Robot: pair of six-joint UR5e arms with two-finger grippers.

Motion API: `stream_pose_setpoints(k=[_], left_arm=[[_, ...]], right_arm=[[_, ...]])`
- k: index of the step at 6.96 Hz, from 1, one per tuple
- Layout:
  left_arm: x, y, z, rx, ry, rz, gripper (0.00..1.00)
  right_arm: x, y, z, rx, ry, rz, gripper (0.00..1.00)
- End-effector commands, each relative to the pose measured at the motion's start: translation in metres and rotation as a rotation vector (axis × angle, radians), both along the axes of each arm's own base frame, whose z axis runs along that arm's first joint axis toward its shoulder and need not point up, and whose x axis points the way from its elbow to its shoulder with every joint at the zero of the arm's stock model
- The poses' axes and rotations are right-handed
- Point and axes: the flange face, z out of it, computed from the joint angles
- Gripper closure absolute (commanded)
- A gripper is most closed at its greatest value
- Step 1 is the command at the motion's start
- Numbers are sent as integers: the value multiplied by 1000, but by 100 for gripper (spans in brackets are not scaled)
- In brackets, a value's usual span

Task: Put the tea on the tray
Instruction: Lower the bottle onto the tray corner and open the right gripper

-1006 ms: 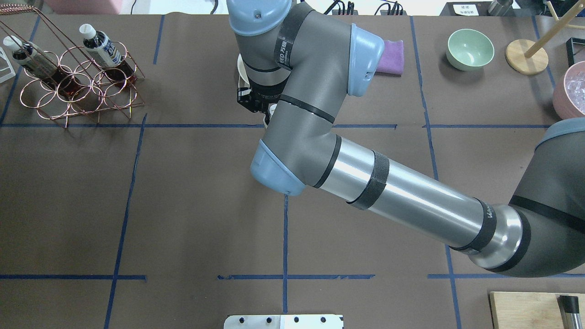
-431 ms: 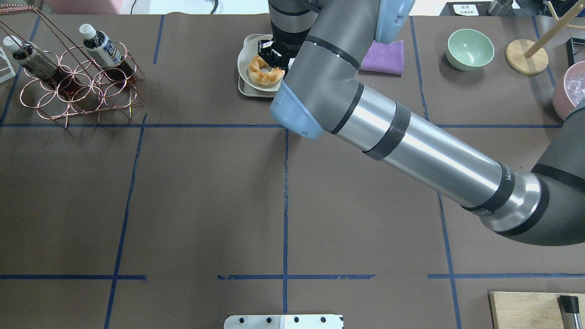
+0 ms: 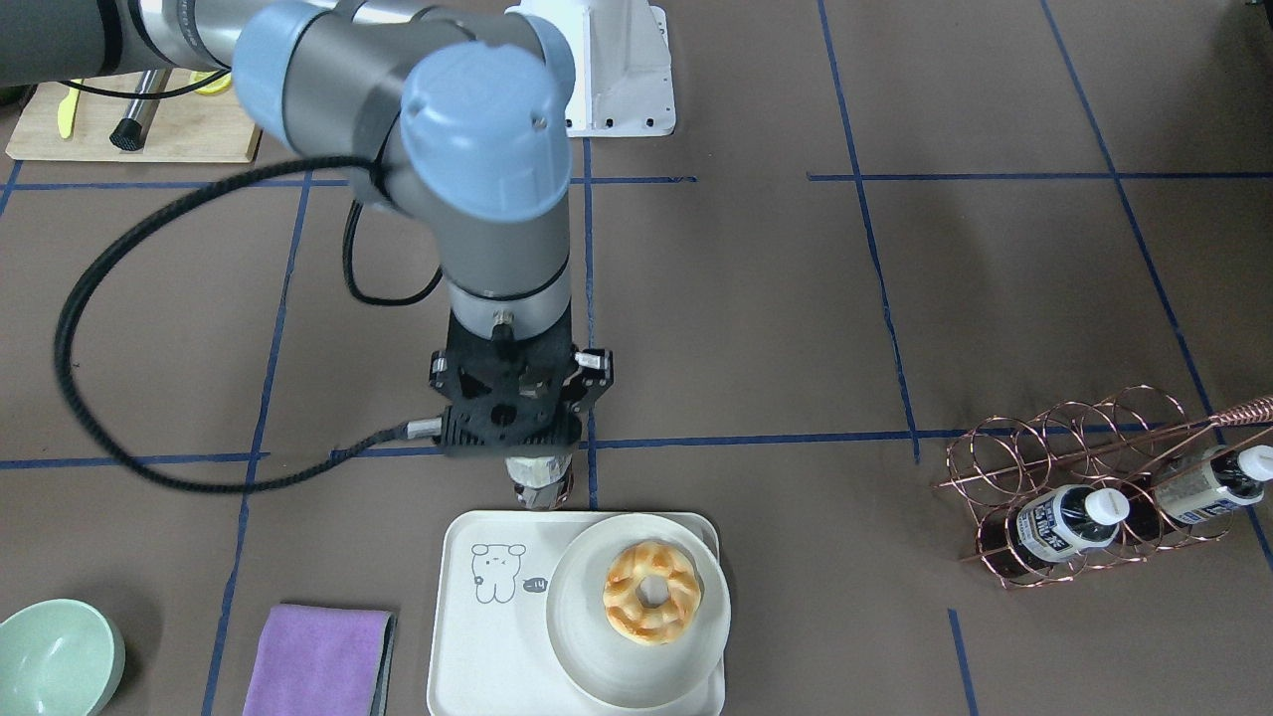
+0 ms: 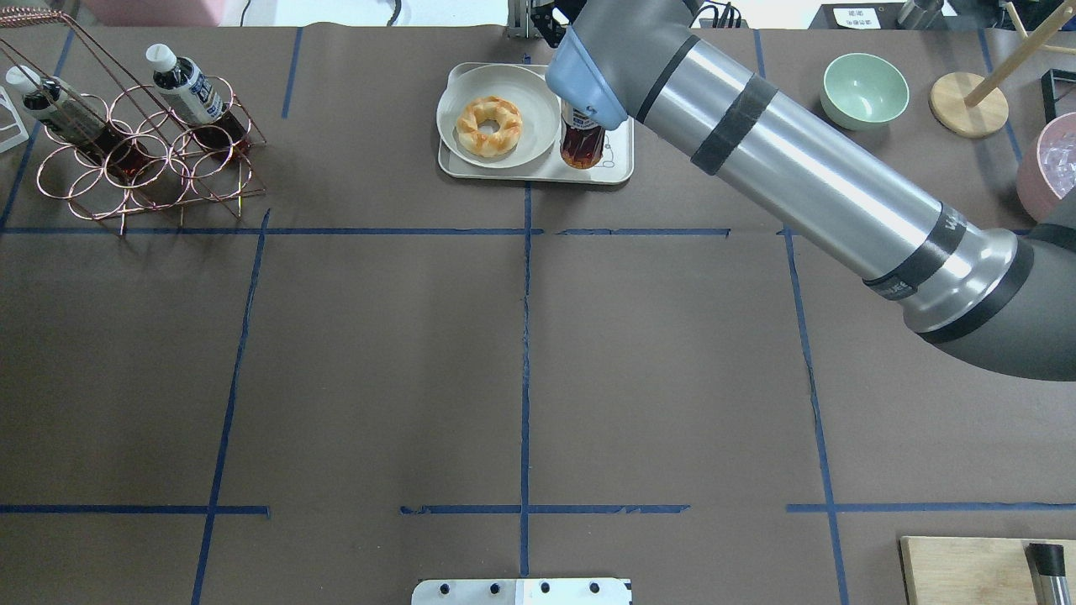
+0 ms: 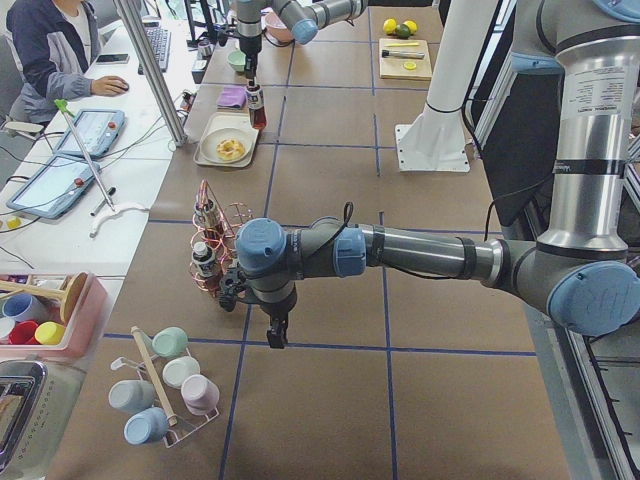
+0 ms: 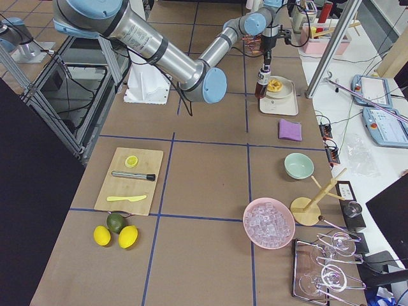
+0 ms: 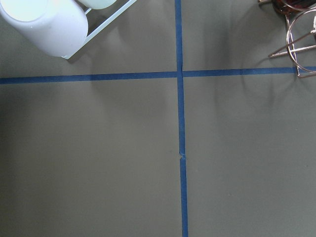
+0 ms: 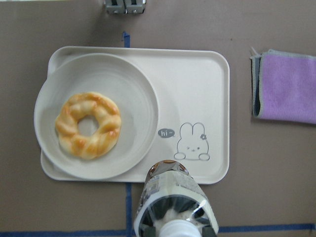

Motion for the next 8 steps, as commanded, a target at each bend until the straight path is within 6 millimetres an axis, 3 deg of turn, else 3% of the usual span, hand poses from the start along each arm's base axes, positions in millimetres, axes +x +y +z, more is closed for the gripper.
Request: stream_pose_setpoints(k=[1, 7, 8], left_arm=[[1, -1, -1, 9, 0, 2, 0], [1, -1, -1, 10, 0, 3, 0], [1, -1, -1, 10, 0, 3, 0]], right_arm=[[8, -24, 26, -19, 25, -14, 100], [-11, -22, 35, -15, -2, -4, 98], [-11, -21, 34, -11, -3, -6, 82]])
